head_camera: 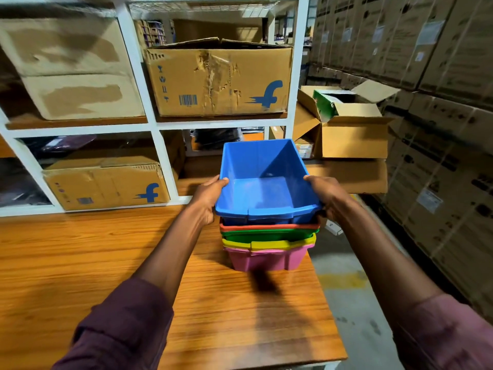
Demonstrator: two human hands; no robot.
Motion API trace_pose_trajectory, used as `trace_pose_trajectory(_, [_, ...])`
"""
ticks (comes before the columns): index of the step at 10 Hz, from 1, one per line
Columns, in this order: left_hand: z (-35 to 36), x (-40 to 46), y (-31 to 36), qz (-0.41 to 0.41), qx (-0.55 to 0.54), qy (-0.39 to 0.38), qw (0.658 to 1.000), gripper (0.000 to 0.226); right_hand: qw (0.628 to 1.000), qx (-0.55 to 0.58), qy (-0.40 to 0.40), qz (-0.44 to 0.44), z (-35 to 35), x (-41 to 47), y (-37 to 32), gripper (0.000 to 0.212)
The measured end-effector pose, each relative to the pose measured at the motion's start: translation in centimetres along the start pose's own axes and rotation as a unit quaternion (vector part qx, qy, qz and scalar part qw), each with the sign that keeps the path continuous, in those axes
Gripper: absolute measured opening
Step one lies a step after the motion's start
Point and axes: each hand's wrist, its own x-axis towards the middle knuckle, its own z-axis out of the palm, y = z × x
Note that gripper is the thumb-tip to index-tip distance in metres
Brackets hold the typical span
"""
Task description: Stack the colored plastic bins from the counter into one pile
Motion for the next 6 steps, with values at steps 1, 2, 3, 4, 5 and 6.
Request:
trace_pose_trajectory(1, [0.1,-0.1,-0.9,-0.002,-0.01,-0.003,1.0,0.032,0.999,0.013,0.02,-0.028,0.5,0.7,1.2,0.018])
trace_pose_trajectory(2, [0.1,-0.5,-0.8,0.007,-0.023,0.003,1.0,0.034,0.999,0.016,0.03,-0.04,0.4,0.9,1.8,0.021])
trace_pose_trajectory(3, [0.0,-0.7,-0.7,0.008,-0.046,0.007,0.999,0.045,0.997,0.02,0.052,-0.049,0.3,0.9,1.9,0.034])
trace_pose_trajectory(4, [-0.4,-1.4,-0.8,0.01,-0.055,0.012,0.998,0.05,0.993,0.007,0.084,-0.077,0.3,-0.2,1.8,0.038])
trace_pose_trajectory(5, [-0.7,-2.1,-1.2,0.019,-0.025,0.02,0.999,0.052,0.984,-0.024,0.121,-0.129,0.1,-1.7,2.0,0.045])
trace_pose_trajectory(6, [-1.0,-4.4,-2.0,0.058,0.028,0.028,0.998,0.038,0.958,-0.123,0.159,-0.206,0.3,-4.5,2.5,0.05])
